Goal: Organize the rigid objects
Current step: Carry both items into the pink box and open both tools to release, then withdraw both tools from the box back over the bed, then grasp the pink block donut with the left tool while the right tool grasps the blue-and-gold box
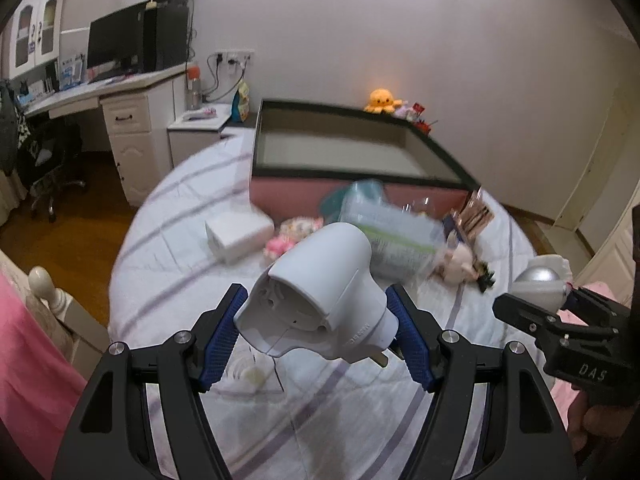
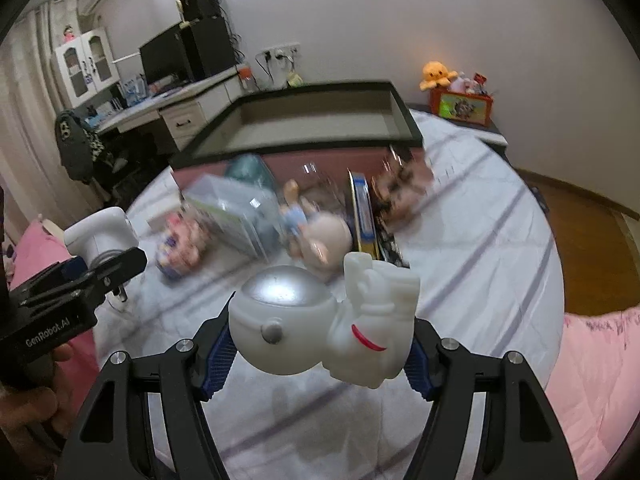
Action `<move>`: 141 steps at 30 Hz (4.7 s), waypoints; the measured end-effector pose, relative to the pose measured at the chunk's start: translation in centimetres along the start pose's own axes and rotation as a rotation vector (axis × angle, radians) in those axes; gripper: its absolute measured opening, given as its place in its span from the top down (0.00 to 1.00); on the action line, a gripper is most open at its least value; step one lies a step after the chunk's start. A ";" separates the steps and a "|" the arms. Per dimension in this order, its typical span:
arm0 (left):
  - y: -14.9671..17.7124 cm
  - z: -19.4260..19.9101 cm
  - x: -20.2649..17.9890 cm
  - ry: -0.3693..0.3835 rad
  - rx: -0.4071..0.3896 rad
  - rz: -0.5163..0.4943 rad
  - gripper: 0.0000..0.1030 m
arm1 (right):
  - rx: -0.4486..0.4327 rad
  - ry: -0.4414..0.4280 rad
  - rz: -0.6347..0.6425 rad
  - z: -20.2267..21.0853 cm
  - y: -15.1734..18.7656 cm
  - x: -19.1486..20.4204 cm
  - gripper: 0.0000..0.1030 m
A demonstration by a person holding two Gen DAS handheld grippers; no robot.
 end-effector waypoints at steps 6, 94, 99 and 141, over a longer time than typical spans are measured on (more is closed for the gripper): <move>-5.2 0.1 0.5 0.024 -0.068 0.009 0.30 | -0.071 -0.043 0.056 0.6 -5.9 0.5 0.31; -0.9 7.6 1.1 -0.027 -0.151 0.042 0.00 | -0.145 0.080 -0.020 6.3 -0.4 1.8 0.09; -0.6 7.5 1.0 -0.029 -0.148 0.043 0.00 | -0.151 0.090 -0.040 6.5 -0.3 1.3 0.09; 0.3 -8.3 -1.9 -0.092 0.164 0.009 0.11 | 0.001 -0.057 -0.156 -4.3 -3.0 -6.8 0.44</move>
Point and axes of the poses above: each gripper's, at about its wrist camera, not at the fingertips, and z roughly against the way its jaws point, x to its left, y to its underside, the point moved 3 cm from there along -z, roughly the way its jaws point, and after that the axes turned 14 degrees about -y, right-handed, at the moved point
